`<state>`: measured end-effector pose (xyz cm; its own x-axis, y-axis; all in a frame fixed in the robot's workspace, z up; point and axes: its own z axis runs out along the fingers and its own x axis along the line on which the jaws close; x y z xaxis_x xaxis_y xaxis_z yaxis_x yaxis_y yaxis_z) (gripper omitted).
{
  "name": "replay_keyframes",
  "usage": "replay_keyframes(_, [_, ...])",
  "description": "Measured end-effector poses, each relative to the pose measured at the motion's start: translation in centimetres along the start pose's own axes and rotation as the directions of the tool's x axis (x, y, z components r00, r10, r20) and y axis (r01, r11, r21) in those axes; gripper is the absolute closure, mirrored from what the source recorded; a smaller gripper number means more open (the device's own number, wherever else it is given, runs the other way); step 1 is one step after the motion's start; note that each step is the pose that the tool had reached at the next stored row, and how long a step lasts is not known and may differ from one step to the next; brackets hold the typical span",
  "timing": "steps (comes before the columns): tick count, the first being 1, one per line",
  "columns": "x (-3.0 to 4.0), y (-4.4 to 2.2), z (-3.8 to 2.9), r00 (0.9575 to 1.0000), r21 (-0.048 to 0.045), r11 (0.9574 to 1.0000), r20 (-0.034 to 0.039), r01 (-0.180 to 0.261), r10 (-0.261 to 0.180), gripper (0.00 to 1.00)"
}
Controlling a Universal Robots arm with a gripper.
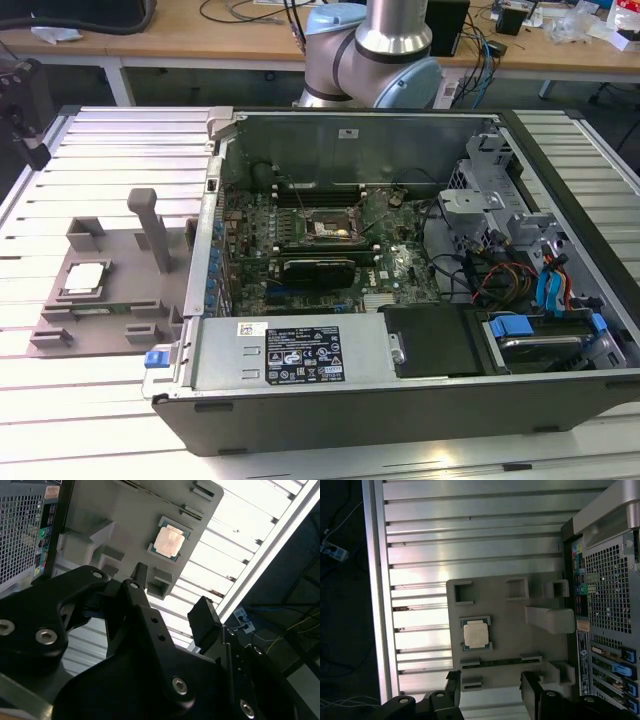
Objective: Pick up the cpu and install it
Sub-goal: 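Pick up the cpu and move it towards the insertion slot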
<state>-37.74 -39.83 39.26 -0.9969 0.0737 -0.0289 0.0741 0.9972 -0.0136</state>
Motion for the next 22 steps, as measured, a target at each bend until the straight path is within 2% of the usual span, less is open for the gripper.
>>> replay_keyframes(22, [0.04, 0.02, 1.47, 1.0, 0.0001, 1.0, 0.0, 0.0, 0.0, 0.4])
